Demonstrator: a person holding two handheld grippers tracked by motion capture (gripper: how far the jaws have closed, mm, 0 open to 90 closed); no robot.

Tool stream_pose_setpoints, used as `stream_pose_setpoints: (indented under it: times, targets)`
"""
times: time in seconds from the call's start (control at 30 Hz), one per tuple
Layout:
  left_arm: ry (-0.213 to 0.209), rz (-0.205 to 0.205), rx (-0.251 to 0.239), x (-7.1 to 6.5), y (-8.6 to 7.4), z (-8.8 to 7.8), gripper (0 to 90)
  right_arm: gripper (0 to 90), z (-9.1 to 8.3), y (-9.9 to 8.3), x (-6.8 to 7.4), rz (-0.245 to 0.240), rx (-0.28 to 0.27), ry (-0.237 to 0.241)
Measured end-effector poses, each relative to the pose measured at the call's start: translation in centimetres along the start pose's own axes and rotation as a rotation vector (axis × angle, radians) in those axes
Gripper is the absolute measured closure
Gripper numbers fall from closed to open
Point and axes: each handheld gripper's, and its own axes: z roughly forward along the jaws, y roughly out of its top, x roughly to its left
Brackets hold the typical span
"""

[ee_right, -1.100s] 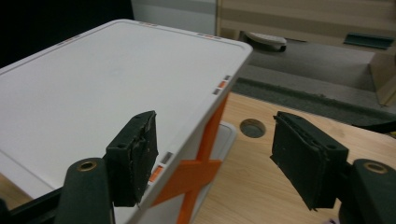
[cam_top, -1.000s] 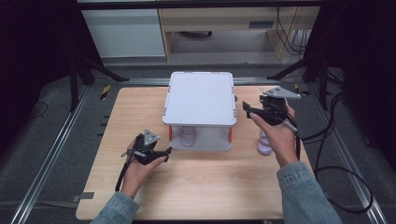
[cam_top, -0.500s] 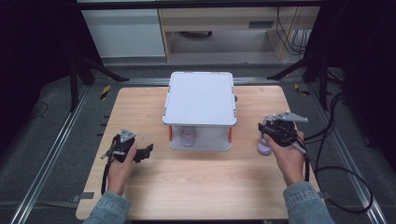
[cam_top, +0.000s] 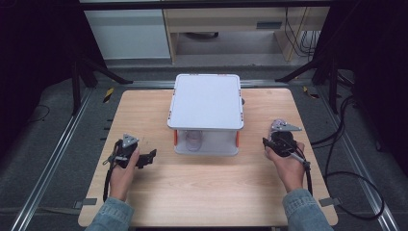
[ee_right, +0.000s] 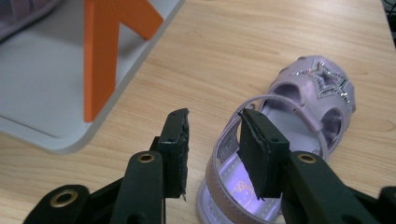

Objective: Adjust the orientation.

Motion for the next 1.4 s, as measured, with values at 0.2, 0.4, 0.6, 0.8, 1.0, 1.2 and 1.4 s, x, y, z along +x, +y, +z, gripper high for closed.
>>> stream_pose_setpoints:
  times: [0.2,0.4,0.6,0.8,1.0,1.2,1.4]
  targets:
    - [-0.002,-0.002,0.001,-0.1,-0.1,0.0,12.4,61.5,1.5,-0.1,-0.2,0.016,0.029,-0.017]
    - [-0.003,0.002,0.002,-0.1,0.0,0.0,12.7,78.7,2.2,0.0,-0.7,0.02,0.048,-0.035]
    - [0.005,0.003,0.003,0.0,0.0,0.0,13.2,87.9,0.7,-0.7,-1.2,-0.005,0.018,-0.04]
    - [0.017,0.01,0.003,0.2,0.1,-0.1,13.3,88.1,-1.9,-1.7,-0.9,-0.033,-0.041,0.026]
    - [0.016,0.011,0.005,0.1,0.0,0.0,13.3,88.0,-5.5,-3.2,0.0,-0.077,-0.096,0.105]
    - [0.016,0.012,0.013,0.2,0.0,0.2,13.3,87.8,-7.6,-5.2,2.4,-0.125,-0.105,0.251]
    - [0.013,0.014,0.016,0.1,0.0,0.2,13.3,87.7,-7.8,-5.8,6.2,-0.205,-0.091,0.34]
